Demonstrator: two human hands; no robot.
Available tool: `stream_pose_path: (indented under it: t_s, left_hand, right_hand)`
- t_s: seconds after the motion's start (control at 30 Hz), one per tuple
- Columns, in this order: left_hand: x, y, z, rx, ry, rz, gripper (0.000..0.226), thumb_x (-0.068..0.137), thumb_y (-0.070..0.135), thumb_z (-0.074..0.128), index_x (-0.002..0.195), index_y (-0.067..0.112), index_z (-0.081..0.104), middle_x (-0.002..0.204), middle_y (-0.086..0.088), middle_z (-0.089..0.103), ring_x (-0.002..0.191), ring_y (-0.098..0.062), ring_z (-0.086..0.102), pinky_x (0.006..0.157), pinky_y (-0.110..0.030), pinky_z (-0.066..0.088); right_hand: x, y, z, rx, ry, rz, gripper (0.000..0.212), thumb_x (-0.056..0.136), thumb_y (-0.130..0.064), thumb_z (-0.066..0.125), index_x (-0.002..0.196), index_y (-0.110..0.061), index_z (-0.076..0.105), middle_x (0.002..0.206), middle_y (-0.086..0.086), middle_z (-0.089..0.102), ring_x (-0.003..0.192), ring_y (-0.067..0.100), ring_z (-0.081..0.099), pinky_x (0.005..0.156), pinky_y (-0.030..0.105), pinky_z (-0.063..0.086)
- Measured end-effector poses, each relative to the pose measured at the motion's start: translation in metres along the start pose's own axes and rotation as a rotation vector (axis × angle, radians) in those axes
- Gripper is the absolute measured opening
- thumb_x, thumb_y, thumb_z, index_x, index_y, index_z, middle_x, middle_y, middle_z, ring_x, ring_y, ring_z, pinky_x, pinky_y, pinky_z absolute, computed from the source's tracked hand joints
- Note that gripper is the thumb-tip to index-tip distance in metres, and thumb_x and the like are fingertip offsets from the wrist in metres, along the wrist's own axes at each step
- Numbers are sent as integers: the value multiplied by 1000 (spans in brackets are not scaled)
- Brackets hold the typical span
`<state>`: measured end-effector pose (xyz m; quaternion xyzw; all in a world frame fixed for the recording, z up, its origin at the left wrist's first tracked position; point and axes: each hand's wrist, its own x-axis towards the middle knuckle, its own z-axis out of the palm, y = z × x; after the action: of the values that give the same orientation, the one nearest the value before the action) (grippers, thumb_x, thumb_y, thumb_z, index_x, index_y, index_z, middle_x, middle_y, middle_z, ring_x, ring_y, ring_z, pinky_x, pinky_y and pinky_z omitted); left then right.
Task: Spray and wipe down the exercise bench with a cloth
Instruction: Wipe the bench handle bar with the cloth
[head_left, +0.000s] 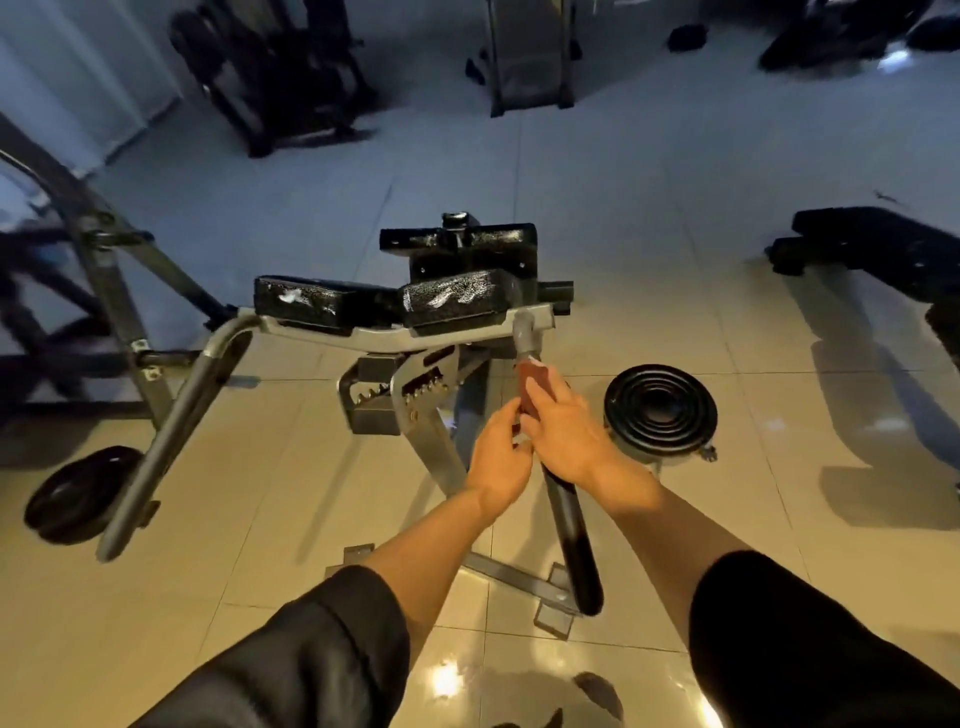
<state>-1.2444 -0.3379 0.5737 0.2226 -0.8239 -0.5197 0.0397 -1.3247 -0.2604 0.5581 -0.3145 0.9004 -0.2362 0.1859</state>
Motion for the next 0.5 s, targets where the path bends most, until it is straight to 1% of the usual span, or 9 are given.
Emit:
stream_pose_path:
  t_s: [0.1,0.13,0.17,0.23,0.3,0.33,0.4,0.43,0.5]
  left_hand:
    - [-11,-3,3,19,-26,-67,40,96,-1,47,133,15,50,116,3,55,106,-16,58,94,-25,47]
    - [-14,-3,5,30,-24,-77,38,95,-2,47,129,14,53,113,2,57,103,-17,60,91,-23,48]
    - [-17,-3,6,40,-16,-79,34,94,-2,48,124,13,56,108,0,60,98,-16,61,84,-17,48]
    - [-27,-4,11,49,3,-63,26,93,-3,49,113,6,63,93,4,61,82,-5,57,69,-3,41]
    - [-39,-10,18,35,14,-62,21,93,-3,50,109,3,63,85,13,53,76,3,50,65,1,38]
    - [-46,-13,21,22,18,-71,20,93,-3,51,109,4,62,85,15,51,77,3,50,66,0,39]
    - [-60,-21,27,-9,7,-82,20,92,-4,51,105,9,59,87,14,53,82,-5,55,70,-5,42]
    - [-68,-24,29,-18,0,-91,22,91,-6,51,102,11,57,89,12,54,83,-8,56,72,-9,44]
    - [-77,-31,36,3,-18,-104,23,90,-6,50,99,15,55,95,1,60,85,-14,59,76,-18,49]
  right_hand:
    - [-23,9,12,-107,18,-2,61,101,-21,43,155,-22,15,163,6,8,137,37,33,110,42,33]
    - [-31,11,18,-129,23,3,64,99,-17,44,155,-22,15,162,7,9,134,37,36,108,42,36]
    - [-41,12,24,-144,29,7,66,97,-14,46,155,-21,15,162,7,9,133,37,38,106,41,37]
    - [-59,15,36,-151,49,9,72,92,-10,50,155,-21,15,162,7,10,133,37,38,107,40,38]
    - [-77,18,45,-144,65,22,76,89,-9,53,154,-22,17,162,7,13,133,35,38,107,38,39]
    - [-85,20,49,-144,69,24,76,88,-9,54,154,-22,18,161,7,14,132,34,39,106,37,39]
    - [-102,22,58,-146,78,26,77,87,-8,55,153,-23,19,161,6,14,129,33,43,103,36,42]
    - [-110,22,61,-149,80,34,78,86,-8,55,153,-24,19,161,5,14,126,32,46,102,36,43]
    - [-126,25,68,-165,67,49,77,87,-11,55,153,-24,18,161,5,14,123,31,48,101,35,43]
